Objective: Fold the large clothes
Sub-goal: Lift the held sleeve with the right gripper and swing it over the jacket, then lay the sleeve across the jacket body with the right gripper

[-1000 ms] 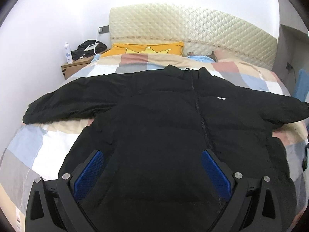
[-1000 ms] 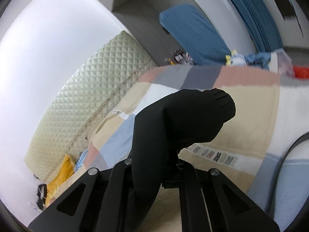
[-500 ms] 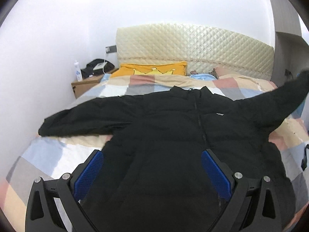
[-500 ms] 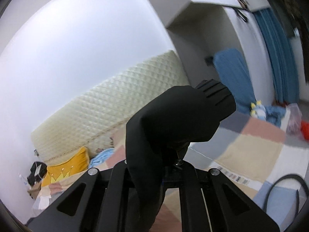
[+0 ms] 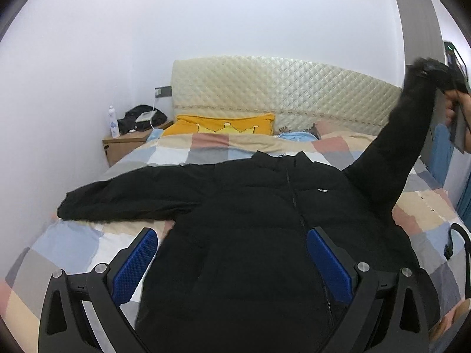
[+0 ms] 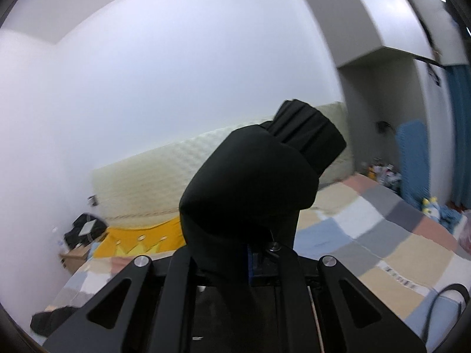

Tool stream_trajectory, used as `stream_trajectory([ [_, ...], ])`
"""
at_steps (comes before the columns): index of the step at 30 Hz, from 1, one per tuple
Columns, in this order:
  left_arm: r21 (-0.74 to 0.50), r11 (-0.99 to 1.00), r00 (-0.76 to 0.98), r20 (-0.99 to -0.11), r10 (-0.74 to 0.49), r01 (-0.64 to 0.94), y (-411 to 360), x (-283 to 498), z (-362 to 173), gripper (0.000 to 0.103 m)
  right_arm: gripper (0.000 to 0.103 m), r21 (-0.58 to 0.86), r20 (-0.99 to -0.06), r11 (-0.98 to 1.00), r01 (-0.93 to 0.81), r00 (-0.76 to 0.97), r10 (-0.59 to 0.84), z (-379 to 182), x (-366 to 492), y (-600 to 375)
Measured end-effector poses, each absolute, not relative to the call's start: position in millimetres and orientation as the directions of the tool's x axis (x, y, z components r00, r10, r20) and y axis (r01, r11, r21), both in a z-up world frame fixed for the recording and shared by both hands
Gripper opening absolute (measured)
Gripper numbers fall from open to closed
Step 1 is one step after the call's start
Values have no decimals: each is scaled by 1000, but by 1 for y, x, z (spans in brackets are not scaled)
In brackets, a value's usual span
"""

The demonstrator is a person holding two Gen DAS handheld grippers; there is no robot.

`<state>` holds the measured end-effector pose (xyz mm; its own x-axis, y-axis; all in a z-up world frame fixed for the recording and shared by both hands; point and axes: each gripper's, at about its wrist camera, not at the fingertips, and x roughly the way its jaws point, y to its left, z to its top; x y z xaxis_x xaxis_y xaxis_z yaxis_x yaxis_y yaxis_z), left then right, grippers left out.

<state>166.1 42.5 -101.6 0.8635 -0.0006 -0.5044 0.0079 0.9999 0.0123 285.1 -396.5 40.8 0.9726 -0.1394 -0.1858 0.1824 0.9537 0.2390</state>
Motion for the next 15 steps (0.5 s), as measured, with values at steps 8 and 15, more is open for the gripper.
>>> stream_trajectory([
  [8,14,999,897,-439,42,-40,77,155,-79,102,12,190,-189,982,17,982,20,18,311,-282],
  [15,-41,999,868,-497,9,-34,101,165,-99,102,12,198,-242,970,-143,952,189,-46,337,-188],
])
